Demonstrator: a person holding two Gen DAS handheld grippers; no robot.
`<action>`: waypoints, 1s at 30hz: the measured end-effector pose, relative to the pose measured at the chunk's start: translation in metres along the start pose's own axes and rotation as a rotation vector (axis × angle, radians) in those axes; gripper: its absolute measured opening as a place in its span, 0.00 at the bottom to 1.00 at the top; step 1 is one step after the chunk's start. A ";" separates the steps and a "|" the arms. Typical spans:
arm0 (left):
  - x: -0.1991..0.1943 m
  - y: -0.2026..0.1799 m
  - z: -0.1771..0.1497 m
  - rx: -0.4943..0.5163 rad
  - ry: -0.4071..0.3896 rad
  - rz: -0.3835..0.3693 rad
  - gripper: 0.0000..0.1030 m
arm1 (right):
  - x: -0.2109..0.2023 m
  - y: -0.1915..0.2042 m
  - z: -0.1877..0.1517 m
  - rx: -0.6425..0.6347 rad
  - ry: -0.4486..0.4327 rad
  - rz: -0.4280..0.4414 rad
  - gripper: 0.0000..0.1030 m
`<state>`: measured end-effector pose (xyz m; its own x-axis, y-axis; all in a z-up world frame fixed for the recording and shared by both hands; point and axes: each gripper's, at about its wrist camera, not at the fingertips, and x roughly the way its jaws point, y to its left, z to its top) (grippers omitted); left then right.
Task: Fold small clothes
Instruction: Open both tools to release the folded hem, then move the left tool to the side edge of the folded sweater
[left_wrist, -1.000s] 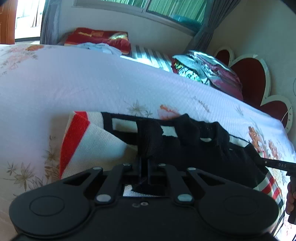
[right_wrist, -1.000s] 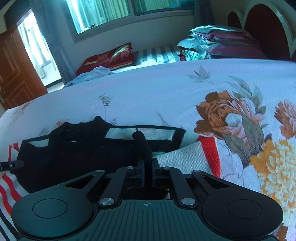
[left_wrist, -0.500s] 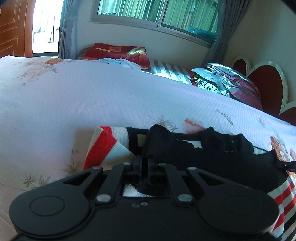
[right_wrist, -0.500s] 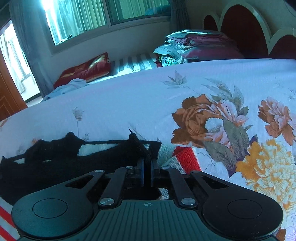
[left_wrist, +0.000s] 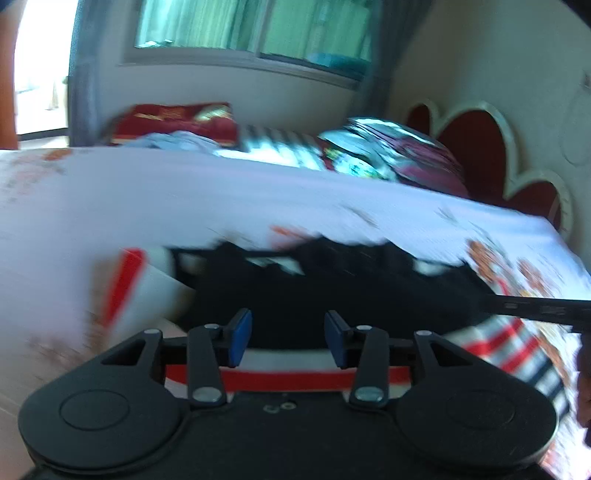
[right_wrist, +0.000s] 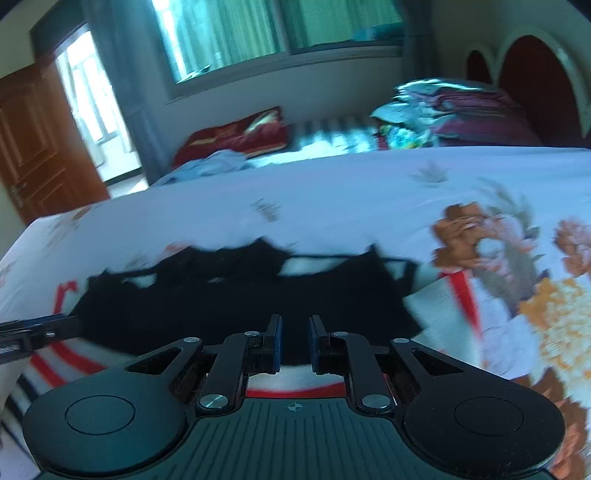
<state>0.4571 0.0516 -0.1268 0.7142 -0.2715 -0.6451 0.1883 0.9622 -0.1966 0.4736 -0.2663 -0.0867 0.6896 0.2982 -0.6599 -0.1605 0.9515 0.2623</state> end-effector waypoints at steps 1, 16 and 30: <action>0.002 -0.007 -0.004 0.012 0.007 -0.009 0.41 | 0.001 0.009 -0.005 -0.015 0.009 0.015 0.14; -0.008 0.021 -0.034 0.003 0.063 0.093 0.39 | -0.002 -0.001 -0.039 -0.077 0.036 -0.107 0.14; -0.031 -0.006 -0.063 -0.005 0.059 0.031 0.46 | -0.021 0.045 -0.072 -0.087 0.060 -0.013 0.14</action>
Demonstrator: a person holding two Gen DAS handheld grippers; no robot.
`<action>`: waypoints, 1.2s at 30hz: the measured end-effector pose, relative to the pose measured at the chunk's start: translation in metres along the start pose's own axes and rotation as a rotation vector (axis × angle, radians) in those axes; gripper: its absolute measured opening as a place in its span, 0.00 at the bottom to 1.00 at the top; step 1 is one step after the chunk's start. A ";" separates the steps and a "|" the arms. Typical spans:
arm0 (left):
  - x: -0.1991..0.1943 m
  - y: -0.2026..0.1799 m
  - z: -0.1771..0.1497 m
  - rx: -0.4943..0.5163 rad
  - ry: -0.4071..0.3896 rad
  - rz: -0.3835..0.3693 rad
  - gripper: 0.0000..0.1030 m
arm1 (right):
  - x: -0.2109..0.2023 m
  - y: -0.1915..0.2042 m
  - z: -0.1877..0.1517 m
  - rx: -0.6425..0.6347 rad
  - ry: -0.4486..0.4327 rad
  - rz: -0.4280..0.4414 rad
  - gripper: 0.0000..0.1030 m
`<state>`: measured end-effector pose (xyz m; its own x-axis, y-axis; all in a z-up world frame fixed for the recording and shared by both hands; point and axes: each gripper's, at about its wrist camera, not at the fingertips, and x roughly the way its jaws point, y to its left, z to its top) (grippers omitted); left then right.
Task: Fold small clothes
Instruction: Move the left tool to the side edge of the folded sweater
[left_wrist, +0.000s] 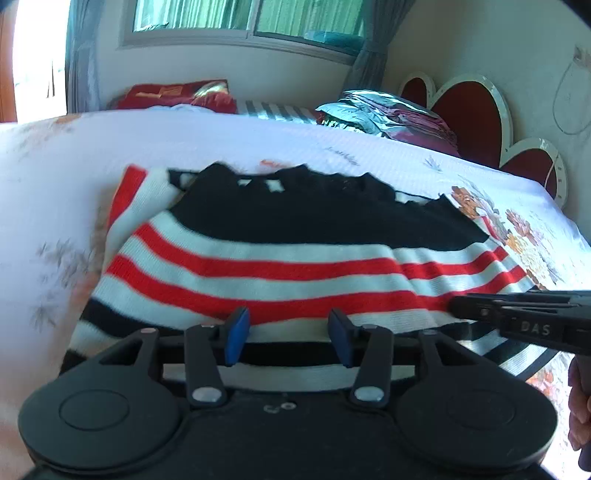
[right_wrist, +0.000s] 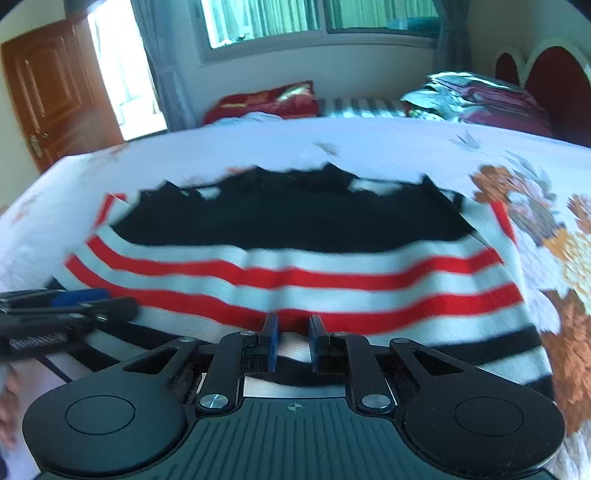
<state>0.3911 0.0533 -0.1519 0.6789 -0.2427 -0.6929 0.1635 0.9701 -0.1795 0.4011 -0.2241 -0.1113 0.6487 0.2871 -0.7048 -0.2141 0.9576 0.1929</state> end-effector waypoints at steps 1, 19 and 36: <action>-0.001 0.004 -0.001 -0.005 -0.001 0.004 0.46 | -0.001 -0.006 -0.001 0.019 -0.003 -0.003 0.14; -0.024 0.010 -0.013 -0.008 0.030 0.035 0.47 | -0.023 -0.007 -0.029 0.052 0.004 -0.133 0.31; -0.040 0.019 -0.015 -0.031 0.008 0.027 0.53 | -0.062 -0.024 -0.035 0.110 -0.032 -0.270 0.35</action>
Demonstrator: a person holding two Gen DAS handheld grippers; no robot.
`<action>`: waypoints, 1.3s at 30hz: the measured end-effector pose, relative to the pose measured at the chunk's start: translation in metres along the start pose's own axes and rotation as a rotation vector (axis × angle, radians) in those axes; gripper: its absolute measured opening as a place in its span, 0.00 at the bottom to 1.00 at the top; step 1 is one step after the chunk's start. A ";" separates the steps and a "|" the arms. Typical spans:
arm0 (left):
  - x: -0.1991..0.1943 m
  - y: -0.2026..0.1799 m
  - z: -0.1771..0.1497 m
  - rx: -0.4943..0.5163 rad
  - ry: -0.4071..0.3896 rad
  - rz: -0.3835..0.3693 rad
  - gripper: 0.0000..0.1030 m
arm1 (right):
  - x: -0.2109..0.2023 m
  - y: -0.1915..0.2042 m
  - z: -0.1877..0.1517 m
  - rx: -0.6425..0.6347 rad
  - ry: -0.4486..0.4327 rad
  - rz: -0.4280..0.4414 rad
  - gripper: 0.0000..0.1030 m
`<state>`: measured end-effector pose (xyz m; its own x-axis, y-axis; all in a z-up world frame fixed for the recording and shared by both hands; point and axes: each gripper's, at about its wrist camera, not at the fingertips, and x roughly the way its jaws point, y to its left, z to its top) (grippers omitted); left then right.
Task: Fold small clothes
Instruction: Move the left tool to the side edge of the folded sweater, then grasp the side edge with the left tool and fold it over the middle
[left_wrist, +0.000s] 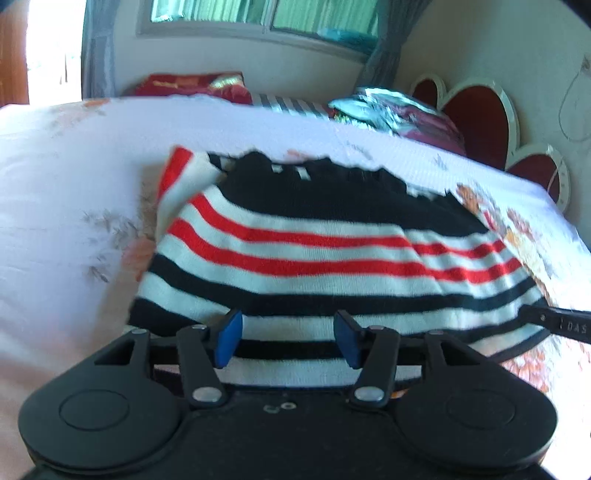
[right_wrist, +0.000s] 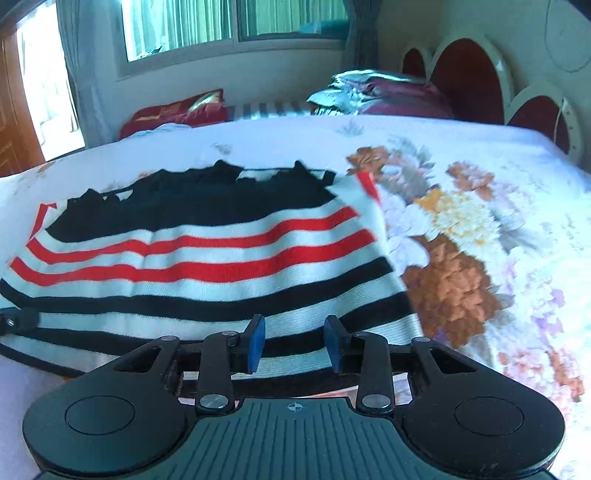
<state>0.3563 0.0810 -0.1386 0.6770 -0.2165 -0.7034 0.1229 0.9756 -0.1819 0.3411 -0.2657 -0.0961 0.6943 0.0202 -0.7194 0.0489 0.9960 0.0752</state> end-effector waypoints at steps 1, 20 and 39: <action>-0.001 0.001 0.001 -0.004 -0.012 0.004 0.53 | -0.002 -0.002 0.002 0.001 -0.008 0.000 0.35; 0.019 -0.003 0.012 -0.058 0.034 0.128 0.69 | 0.030 -0.009 0.039 -0.047 0.008 0.211 0.35; -0.030 0.031 -0.020 -0.382 0.125 0.047 0.89 | 0.044 0.075 0.022 -0.198 0.076 0.276 0.56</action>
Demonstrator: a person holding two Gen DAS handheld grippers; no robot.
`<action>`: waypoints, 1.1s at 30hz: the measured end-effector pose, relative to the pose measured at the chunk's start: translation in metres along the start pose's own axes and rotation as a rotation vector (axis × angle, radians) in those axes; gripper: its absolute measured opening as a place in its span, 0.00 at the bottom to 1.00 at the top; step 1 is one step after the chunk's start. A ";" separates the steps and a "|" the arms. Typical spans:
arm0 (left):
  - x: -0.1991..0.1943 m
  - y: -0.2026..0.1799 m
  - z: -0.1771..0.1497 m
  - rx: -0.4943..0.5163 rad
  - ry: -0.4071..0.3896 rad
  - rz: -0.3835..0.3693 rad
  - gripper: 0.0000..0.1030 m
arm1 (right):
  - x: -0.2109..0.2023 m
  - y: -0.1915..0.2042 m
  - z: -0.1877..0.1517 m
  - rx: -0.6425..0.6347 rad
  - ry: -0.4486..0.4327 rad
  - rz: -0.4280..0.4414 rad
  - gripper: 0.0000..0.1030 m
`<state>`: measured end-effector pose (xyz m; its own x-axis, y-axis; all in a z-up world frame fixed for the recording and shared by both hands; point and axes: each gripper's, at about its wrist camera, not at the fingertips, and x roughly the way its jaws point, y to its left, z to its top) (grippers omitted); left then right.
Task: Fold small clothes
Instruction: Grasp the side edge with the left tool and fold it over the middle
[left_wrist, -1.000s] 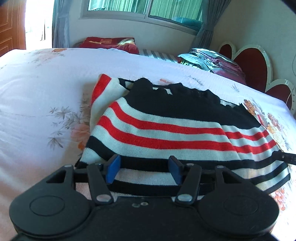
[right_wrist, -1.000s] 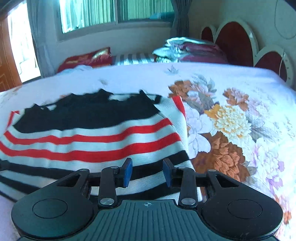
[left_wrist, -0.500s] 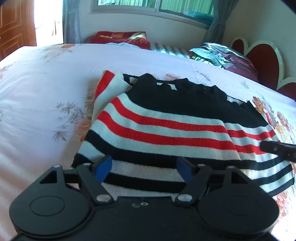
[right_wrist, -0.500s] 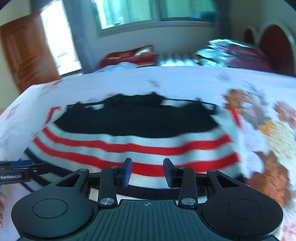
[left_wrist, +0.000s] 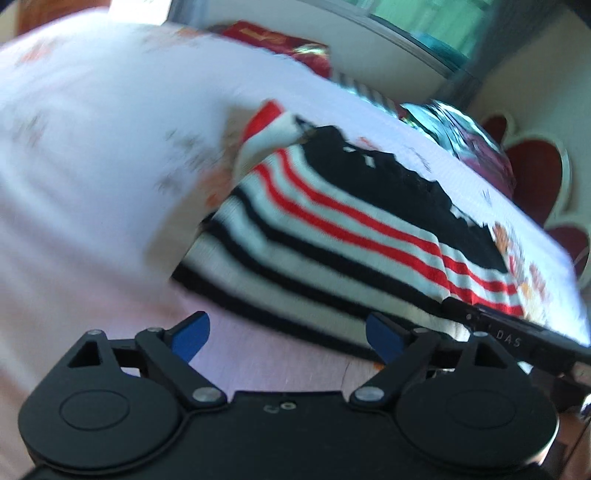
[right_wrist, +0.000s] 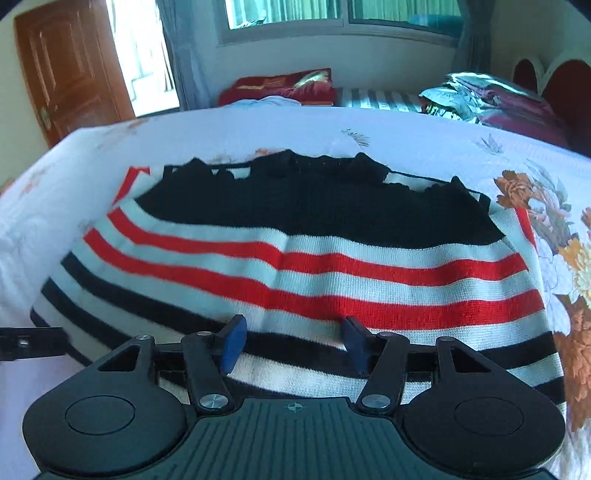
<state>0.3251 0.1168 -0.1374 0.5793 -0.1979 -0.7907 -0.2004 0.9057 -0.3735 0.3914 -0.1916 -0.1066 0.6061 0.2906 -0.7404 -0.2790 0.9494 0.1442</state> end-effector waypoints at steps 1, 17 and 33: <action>0.001 0.007 -0.003 -0.040 0.011 -0.019 0.88 | -0.001 0.000 0.000 0.004 -0.002 -0.002 0.56; 0.063 0.040 0.025 -0.368 -0.164 -0.289 0.63 | 0.022 0.014 0.014 0.022 -0.018 -0.124 0.56; 0.052 0.026 0.036 -0.297 -0.268 -0.278 0.17 | 0.032 0.010 0.012 0.010 -0.041 -0.137 0.61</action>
<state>0.3790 0.1434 -0.1708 0.8180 -0.2782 -0.5034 -0.2035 0.6786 -0.7057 0.4167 -0.1711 -0.1206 0.6676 0.1631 -0.7264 -0.1845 0.9815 0.0508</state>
